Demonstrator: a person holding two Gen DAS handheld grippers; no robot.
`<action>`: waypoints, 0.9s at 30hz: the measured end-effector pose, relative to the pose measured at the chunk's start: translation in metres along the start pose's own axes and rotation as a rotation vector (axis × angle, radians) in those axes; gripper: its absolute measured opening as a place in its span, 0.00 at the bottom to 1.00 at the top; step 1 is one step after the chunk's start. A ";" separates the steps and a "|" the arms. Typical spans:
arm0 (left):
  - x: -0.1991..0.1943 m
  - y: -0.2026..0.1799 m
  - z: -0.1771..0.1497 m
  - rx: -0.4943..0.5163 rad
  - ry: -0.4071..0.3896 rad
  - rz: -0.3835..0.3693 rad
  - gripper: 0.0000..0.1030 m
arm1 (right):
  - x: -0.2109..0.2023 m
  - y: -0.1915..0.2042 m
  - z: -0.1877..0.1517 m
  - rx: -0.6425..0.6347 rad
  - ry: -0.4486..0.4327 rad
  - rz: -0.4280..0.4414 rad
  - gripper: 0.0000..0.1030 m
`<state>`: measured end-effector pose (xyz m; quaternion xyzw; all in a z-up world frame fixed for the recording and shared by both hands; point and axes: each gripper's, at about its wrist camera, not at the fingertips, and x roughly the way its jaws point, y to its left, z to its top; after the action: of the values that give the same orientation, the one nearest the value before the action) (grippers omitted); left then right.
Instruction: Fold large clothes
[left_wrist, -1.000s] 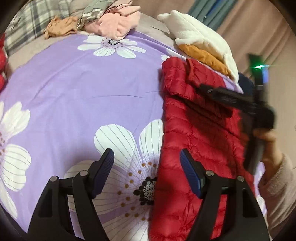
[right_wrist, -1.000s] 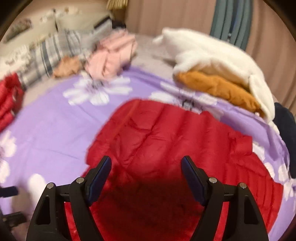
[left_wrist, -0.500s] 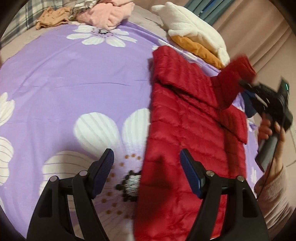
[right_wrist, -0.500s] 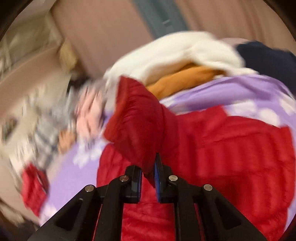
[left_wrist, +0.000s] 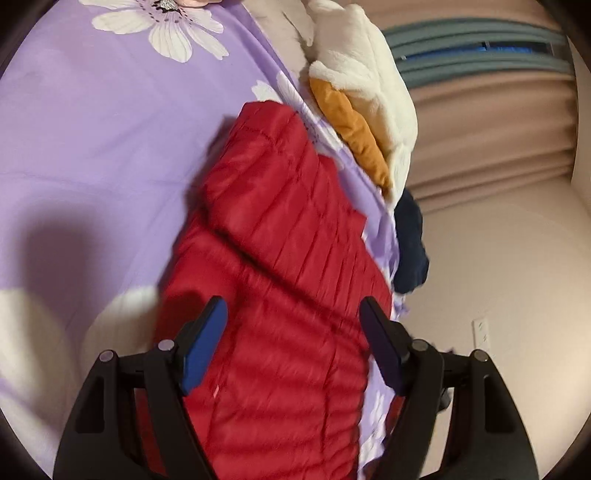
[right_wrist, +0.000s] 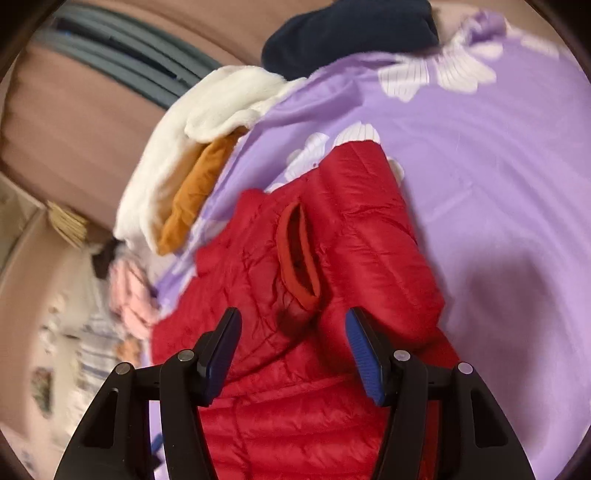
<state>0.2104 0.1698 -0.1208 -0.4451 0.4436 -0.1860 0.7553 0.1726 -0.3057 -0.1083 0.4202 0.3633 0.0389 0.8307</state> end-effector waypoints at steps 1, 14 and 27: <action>0.006 -0.001 0.006 -0.009 -0.003 -0.017 0.72 | 0.000 -0.002 0.001 0.005 -0.001 0.017 0.58; 0.029 0.019 0.052 -0.111 -0.098 0.070 0.32 | 0.037 0.019 -0.001 -0.102 0.071 -0.023 0.18; 0.010 0.022 0.034 0.030 -0.063 0.269 0.37 | 0.027 0.007 -0.016 -0.152 0.111 -0.160 0.20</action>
<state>0.2413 0.1919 -0.1372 -0.3758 0.4727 -0.0756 0.7935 0.1840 -0.2805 -0.1252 0.3230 0.4372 0.0232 0.8390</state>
